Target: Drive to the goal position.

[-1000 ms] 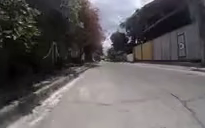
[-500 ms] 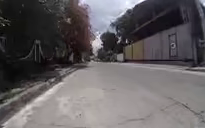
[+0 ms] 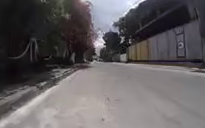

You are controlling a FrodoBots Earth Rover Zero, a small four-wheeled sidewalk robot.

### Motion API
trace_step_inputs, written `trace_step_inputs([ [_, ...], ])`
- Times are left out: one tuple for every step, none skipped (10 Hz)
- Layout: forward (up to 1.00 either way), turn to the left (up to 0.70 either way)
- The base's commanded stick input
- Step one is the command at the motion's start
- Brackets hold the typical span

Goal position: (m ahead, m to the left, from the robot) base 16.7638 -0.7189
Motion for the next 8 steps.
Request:
trace_step_inputs([
  [1.00,0.00],
  [1.00,0.00],
  [1.00,0.00],
  [1.00,0.00],
  [1.00,0.00],
  [1.00,0.00],
  [1.00,0.00],
  [1.00,0.00],
])
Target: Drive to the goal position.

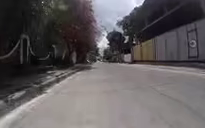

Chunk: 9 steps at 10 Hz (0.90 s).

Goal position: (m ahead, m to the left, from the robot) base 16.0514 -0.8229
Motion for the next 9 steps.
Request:
trace_step_inputs([
  [1.00,0.00],
  [1.00,0.00],
  [1.00,0.00],
  [1.00,0.00],
  [1.00,0.00],
  [1.00,0.00],
  [1.00,0.00],
  [1.00,0.00],
  [1.00,0.00],
])
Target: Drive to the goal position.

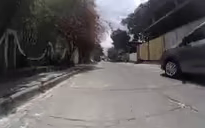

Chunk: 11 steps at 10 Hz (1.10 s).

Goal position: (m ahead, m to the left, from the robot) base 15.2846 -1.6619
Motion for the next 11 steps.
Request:
trace_step_inputs([
  [1.00,0.00],
  [1.00,0.00],
  [1.00,0.00],
  [1.00,0.00],
  [1.00,0.00],
  [1.00,0.00],
  [1.00,0.00],
  [1.00,0.00],
  [1.00,0.00],
  [1.00,0.00],
  [1.00,0.00],
])
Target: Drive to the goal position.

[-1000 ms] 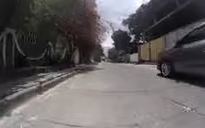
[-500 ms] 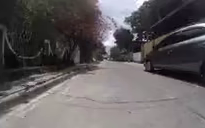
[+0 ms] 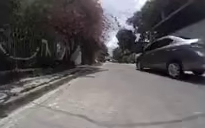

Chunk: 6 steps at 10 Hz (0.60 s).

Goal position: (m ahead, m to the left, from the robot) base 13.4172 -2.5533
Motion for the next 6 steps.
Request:
trace_step_inputs([
  [1.00,0.00],
  [1.00,0.00],
  [1.00,0.00],
  [1.00,0.00],
  [1.00,0.00],
  [1.00,0.00],
])
